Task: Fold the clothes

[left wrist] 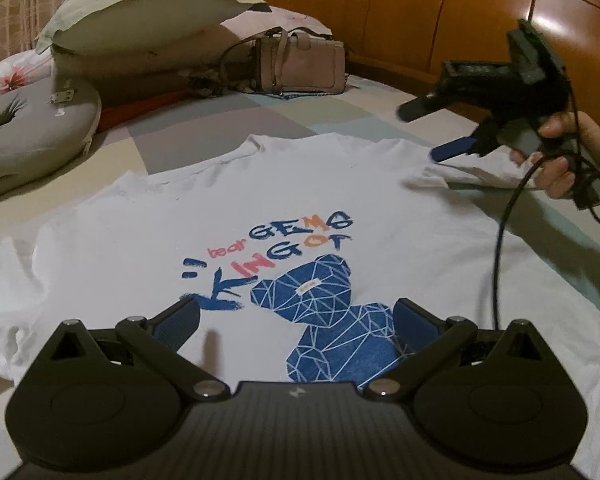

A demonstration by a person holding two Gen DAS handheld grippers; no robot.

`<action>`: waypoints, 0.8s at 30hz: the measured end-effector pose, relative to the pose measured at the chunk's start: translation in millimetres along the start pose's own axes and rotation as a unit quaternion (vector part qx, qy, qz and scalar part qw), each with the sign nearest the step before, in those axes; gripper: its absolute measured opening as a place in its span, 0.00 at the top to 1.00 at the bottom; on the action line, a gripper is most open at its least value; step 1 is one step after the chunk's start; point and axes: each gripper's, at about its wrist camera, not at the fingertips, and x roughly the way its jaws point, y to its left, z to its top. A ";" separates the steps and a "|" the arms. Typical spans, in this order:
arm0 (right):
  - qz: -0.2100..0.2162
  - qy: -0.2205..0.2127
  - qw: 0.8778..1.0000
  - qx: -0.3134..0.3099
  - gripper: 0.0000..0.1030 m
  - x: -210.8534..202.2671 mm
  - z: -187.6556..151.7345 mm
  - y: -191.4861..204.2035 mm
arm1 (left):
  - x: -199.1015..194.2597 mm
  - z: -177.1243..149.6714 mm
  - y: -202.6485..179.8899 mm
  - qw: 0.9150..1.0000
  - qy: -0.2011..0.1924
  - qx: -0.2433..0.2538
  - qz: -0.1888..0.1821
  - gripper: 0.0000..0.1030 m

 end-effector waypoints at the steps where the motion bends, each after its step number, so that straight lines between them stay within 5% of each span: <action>1: -0.006 0.006 1.000 -0.004 0.00 6.2 -3.0 2.0 | 0.7 -0.3 0.6 1.000 0.002 -0.001 -0.001 0.01; 5: -0.040 0.006 0.999 -0.011 0.02 -6.1 -16.3 -11.6 | 2.5 -1.2 -0.2 1.000 0.008 0.000 0.002 0.01; 12: -0.169 -0.061 0.983 0.042 0.02 -110.9 -35.9 -83.3 | 0.1 -2.2 -5.3 1.000 0.006 0.008 -0.004 0.01; 18: -0.201 -0.107 0.967 0.111 0.00 -183.2 -40.0 -128.6 | 0.8 -2.1 -8.1 1.000 0.008 0.011 -0.005 0.01; 24: -0.220 -0.134 0.959 0.114 0.00 -199.0 -31.3 -144.0 | 0.9 -2.4 -8.6 1.000 0.005 0.011 -0.004 0.01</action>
